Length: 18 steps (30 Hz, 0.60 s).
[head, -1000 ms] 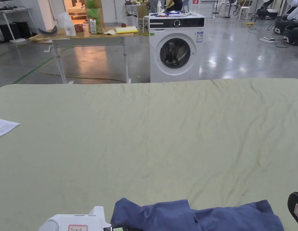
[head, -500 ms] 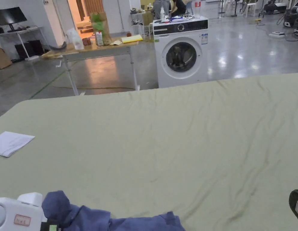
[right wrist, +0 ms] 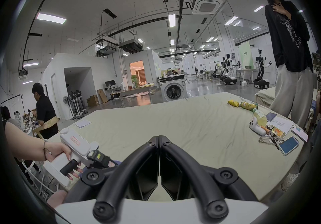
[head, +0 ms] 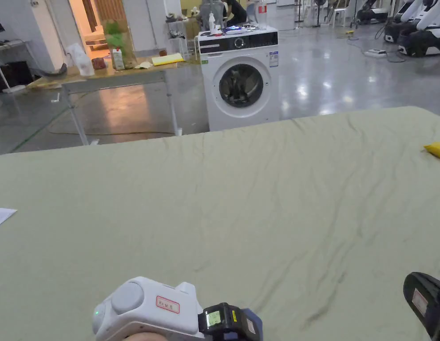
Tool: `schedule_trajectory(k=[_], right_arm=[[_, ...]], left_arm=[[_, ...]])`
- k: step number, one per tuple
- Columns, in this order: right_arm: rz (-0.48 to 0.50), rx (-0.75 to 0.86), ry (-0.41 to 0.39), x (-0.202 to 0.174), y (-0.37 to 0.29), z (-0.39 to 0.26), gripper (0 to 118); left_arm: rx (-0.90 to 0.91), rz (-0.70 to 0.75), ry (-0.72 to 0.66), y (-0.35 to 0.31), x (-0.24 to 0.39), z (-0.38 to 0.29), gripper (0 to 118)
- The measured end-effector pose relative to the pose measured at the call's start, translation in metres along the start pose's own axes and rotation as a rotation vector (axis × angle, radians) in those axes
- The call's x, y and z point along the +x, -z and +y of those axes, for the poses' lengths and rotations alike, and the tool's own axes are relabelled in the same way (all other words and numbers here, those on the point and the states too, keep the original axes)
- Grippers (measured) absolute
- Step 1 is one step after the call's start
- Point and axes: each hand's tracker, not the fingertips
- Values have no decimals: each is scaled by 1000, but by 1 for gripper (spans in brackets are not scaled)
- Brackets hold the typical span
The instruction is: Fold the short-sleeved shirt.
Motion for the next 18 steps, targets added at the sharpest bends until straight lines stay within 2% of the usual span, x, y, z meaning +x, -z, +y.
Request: schedule_trajectory(k=[3,6,7,8,9,10,11,12,15,18], right_arm=[[12,6,-8,-3,1,2,0],[24,12,-15,-6,3,3,0],[29,16,-14,-7,4,3,0],[29,17,-13,-8,4,3,0],[30,17,-12,-9,5,3,0],[30,16,-11,-10,5,3,0],[31,15,-12,-10,5,3,0],[32,13,-12,-11,5,3,0],[35,11,-19,-12,3,4,0],[36,11,-26,-11,-1,4,0]], left_arm=[[58,-34,33,-38,-1,-8,96],[199,93,230,-82,14,-32,95],[268,167,367,-96,22,-46,83],[291,198,433,-101,26,-53,61],[320,223,522,-105,32,-62,23],[345,249,573,-107,37,-70,0],[350,280,586,-104,40,-77,0],[358,259,562,-102,40,-82,0],[225,147,438,-74,39,-84,0],[142,189,404,-27,40,-72,0]])
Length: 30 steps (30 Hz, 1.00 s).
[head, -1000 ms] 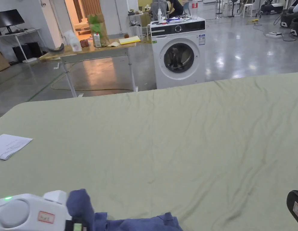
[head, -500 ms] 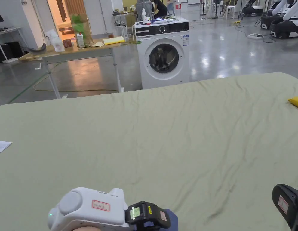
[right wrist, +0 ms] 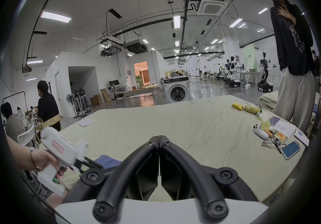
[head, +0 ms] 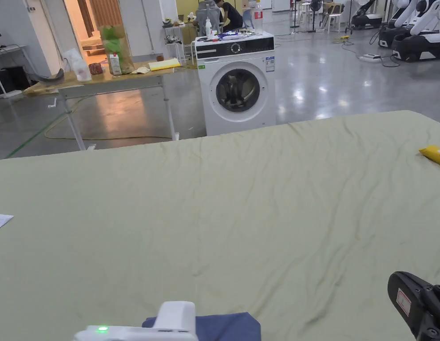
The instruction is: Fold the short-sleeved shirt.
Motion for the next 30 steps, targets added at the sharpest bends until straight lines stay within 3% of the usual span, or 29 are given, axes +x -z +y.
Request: schedule_trajectory(k=[5,6,11,15,18,23,26,30], right_arm=[[-14,-9,-6,3,-2,-2,0],[-15,-13,-4,3,-2,-3,0],[-6,-20,9,-1,1,-2,0],[37,-10,5,-11,4,5,0],[69,32,-3,-21,7,16,0],[44,218,-62,-46,8,33,0],[-76,395,-102,-58,10,22,0],[-188,387,-63,-61,20,-3,0]], left_arm=[[-123,0,-103,73,-5,-10,0],[-120,-64,-98,86,-8,-13,0],[-58,-161,-288,78,-14,-21,0],[190,-135,-147,14,-4,-19,0],[473,-28,-24,-60,3,-19,0],[949,336,277,-151,19,-41,0],[1089,465,318,-169,16,-61,0],[1143,599,250,-162,-1,-89,0]])
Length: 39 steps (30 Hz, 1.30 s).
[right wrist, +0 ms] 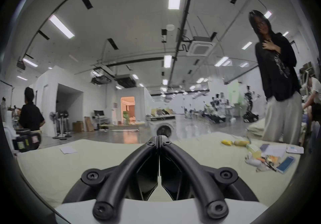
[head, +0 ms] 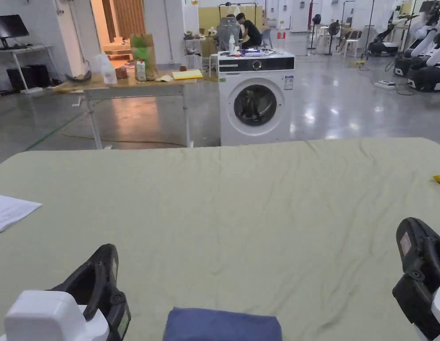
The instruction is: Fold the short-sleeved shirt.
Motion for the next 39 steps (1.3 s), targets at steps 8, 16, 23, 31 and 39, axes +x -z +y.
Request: schedule_trajectory(k=[8,16,23,31,39], right_arm=[[-57,-106,14,6,-7,1,0],[434,-762,76,-22,58,-48,0],[461,-1173,-1,-62,87,-167,0],[472,-1181,43,-48,93,-177,0],[480,-1163,-2,-54,87,-176,0]], left_arm=[[-69,0,-27,-7,-15,-9,0],[-212,-53,-80,-6,-38,-18,0],[-381,-75,-168,0,-67,-44,0],[-884,-520,-927,98,-139,-134,57],[-1157,-704,-1136,170,-101,-220,86]])
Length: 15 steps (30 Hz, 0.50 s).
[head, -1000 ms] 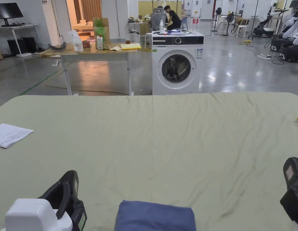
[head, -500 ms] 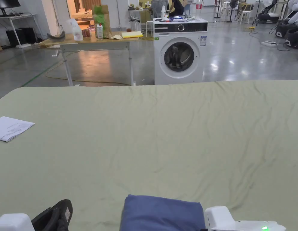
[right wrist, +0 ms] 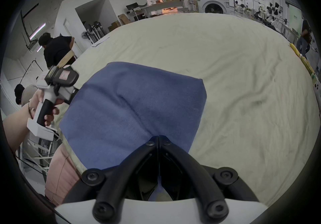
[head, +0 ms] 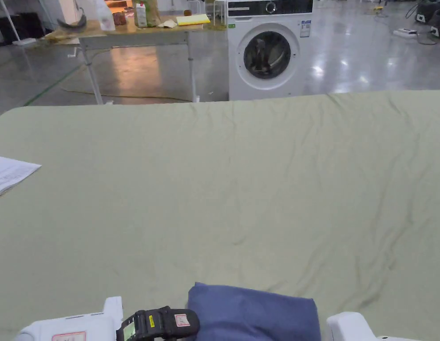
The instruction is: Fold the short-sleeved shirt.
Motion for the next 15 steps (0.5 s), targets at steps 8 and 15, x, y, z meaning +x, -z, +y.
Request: schedule_trajectory(k=[8,15], right_arm=[[25,3,49,8,-1,-3,0],[53,44,66,8,-10,-8,0]], left_arm=[[-120,10,17,71,9,-5,32],[-40,81,88,55,23,-21,15]])
